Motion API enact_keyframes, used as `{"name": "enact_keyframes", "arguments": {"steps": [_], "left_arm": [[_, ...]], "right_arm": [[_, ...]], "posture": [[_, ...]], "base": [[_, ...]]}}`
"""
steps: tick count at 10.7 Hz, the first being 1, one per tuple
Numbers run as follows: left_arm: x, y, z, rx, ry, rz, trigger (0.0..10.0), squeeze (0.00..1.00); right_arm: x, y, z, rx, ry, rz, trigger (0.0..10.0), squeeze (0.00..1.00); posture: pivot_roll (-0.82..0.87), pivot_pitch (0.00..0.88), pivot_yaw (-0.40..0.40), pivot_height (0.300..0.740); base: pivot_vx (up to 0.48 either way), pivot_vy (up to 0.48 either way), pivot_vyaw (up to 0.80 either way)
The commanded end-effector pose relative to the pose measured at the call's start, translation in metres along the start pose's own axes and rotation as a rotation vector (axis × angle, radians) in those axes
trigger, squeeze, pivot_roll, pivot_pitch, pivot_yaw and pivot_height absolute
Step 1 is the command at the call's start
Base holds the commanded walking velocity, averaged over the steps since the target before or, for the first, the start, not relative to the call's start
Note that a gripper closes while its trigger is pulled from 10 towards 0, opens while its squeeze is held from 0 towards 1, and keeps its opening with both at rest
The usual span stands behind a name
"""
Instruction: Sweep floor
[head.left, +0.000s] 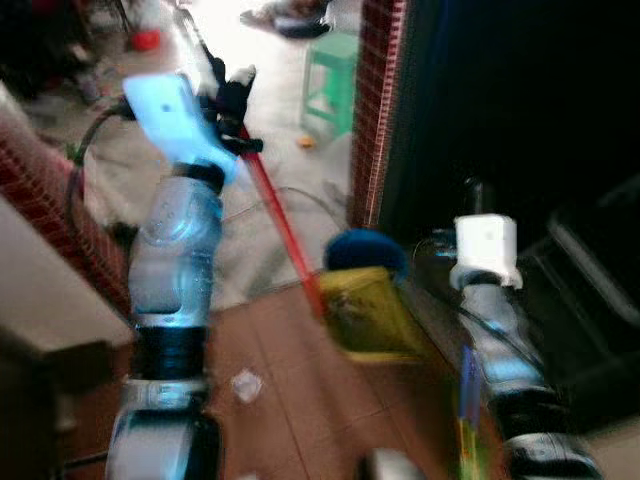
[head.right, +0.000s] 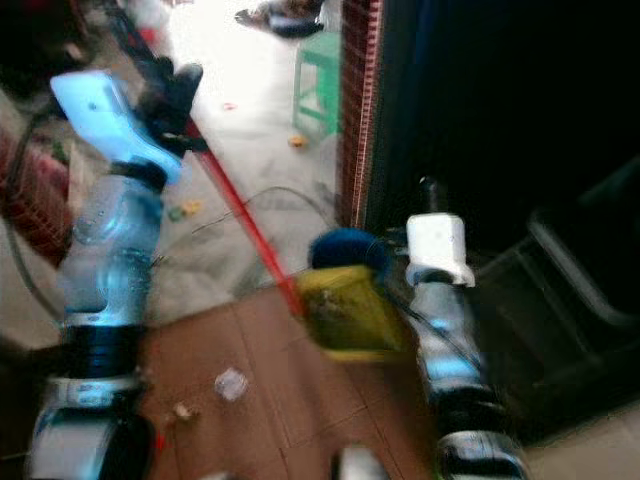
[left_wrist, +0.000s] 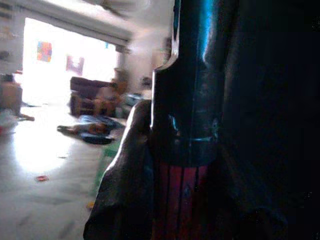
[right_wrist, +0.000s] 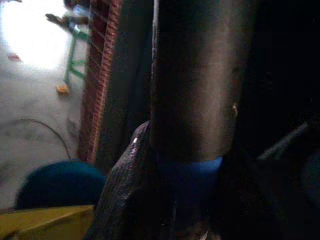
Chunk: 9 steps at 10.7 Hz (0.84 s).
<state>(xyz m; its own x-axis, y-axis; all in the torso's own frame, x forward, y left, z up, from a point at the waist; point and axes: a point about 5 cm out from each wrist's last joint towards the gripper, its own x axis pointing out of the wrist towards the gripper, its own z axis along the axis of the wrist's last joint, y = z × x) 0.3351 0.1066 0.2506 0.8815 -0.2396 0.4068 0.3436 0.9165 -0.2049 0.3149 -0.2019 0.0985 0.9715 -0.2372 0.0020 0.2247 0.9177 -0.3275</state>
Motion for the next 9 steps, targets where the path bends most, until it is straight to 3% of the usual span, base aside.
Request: {"name": "enact_keyframes", "arguments": {"steps": [1, 3, 9], "left_arm": [[0.003, 0.0, 0.021, 0.001, -0.107, -0.01, 10.0, 0.0], [0.002, 0.0, 0.022, 0.065, -0.129, -0.004, 10.0, 0.0], [0.002, -0.002, 0.008, 0.113, -0.124, 0.011, 10.0, 0.0]], "right_arm": [[0.003, 0.006, 0.015, -0.01, -0.063, 0.024, 10.0, 0.0], [0.003, 0.008, 0.015, -0.003, -0.069, 0.032, 10.0, 0.0], [0.006, 0.01, 0.018, 0.009, -0.072, 0.029, 10.0, 0.0]], "posture": [[-0.05, 0.0, 0.021, 0.74], [-0.05, 0.0, 0.022, 0.74], [-0.06, 0.0, 0.019, 0.74]], "base": [[0.48, 0.0, 0.0], [0.476, 0.0, 0.0], [0.477, 0.0, 0.0]]}}
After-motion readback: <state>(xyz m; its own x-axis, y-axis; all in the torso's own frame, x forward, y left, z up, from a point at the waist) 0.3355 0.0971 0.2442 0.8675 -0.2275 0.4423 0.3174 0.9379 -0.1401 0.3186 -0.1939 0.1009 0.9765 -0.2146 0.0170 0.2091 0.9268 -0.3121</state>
